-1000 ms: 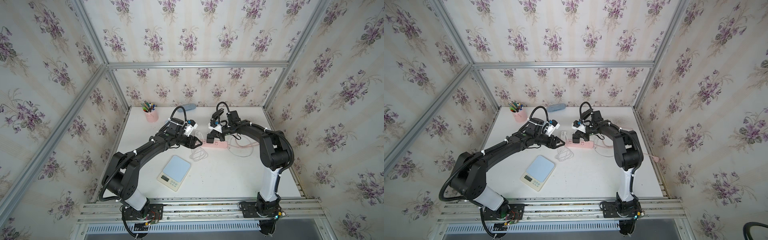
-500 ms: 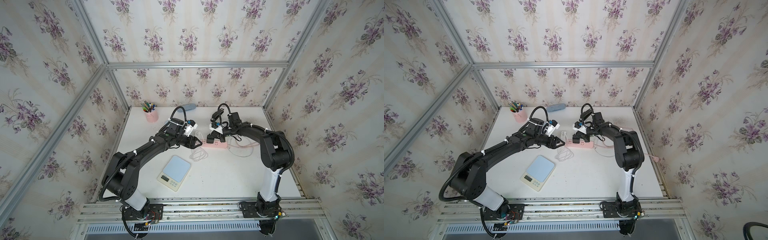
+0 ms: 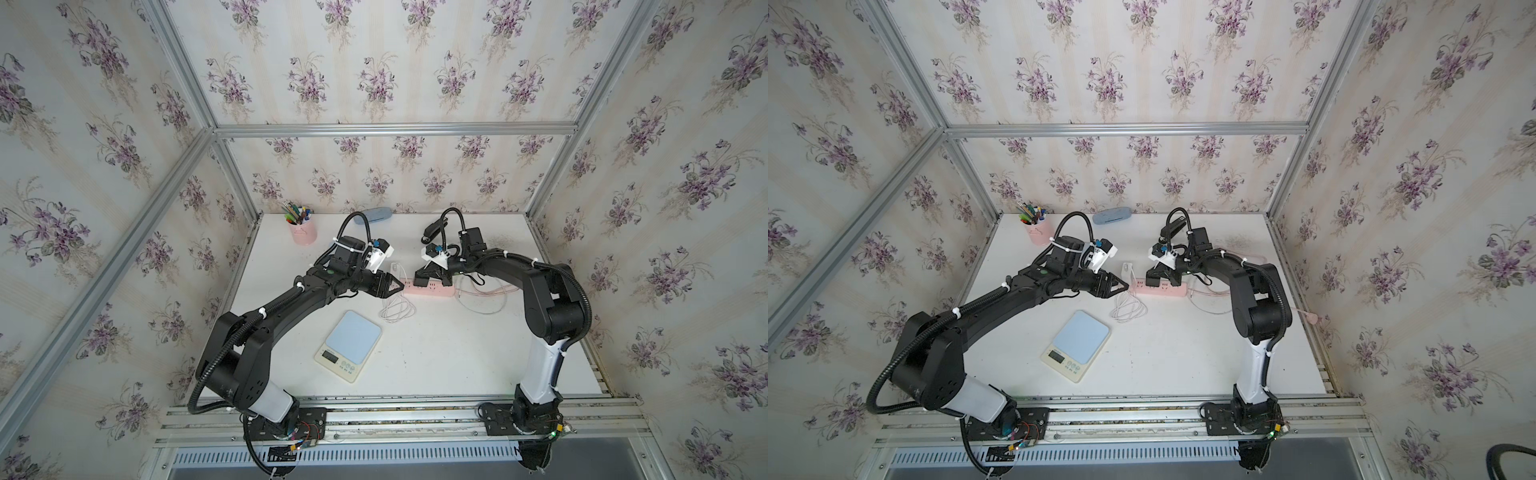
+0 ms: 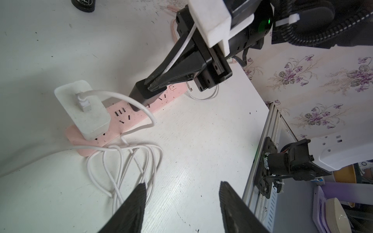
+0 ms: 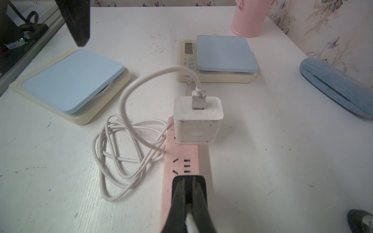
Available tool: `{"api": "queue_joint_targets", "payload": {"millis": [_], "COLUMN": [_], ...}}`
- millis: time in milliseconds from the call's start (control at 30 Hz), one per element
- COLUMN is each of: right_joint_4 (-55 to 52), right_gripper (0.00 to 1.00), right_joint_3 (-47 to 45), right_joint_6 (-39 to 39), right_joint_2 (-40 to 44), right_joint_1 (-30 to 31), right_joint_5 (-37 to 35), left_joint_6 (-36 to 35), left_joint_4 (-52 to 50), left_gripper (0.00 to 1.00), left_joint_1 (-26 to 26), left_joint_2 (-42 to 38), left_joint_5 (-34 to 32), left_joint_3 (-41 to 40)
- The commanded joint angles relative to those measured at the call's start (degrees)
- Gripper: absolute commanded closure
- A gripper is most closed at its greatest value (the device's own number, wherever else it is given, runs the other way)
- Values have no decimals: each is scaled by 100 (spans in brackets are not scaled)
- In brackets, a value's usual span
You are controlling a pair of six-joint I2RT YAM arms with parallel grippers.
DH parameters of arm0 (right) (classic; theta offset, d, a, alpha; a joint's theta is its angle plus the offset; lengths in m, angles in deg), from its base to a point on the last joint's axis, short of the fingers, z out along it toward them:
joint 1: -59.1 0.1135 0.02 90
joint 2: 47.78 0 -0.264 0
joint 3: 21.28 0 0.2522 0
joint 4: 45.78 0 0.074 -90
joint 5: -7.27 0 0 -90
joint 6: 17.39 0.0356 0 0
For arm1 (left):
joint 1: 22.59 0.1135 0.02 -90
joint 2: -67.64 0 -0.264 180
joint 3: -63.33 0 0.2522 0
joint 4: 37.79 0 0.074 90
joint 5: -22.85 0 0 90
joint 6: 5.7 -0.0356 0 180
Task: Charge the electronic scale
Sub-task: Insert the charging cable into the plug, then pick up the charging cable from the center of the board.
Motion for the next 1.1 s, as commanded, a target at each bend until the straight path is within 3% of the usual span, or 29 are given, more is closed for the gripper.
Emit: {"api": "queue_joint_targets", "payload": {"millis": [0, 167, 200, 233, 267, 567, 733, 900, 1067], "right_joint_4": [-394, -131, -56, 14, 29, 421, 1210, 1405, 2407], "right_gripper": [100, 100, 74, 13, 0, 0, 0, 0, 0], "right_joint_3": [-356, -307, -318, -338, -344, -653, -1448, -2193, -3918], "right_joint_6": [153, 559, 664, 743, 754, 1338, 2900, 5088, 6534], "right_joint_2": [343, 707, 745, 772, 783, 1055, 1764, 2741, 4711], "right_joint_1": [174, 196, 196, 196, 196, 272, 560, 824, 828], "right_joint_5": [-1373, -1270, -1266, -1245, -1231, -1385, -1889, -3013, -3965], "left_joint_6": [44, 51, 44, 44, 35, -87, -63, 55, 68], "left_joint_4": [134, 131, 108, 83, 54, -176, -271, -269, -372], "left_gripper": [40, 40, 40, 40, 41, 40, 37, 36, 36], "left_joint_1": [5, 0, -2, -2, -2, 2, -2, -10, -299], "left_joint_2": [-91, -181, -186, -204, -218, -638, -926, -1024, -1048], "left_joint_5": [-50, -169, -195, -223, -235, -519, -850, -1085, -1516], "left_joint_3": [-18, -9, -3, 5, 5, -115, -173, -106, 67]}}
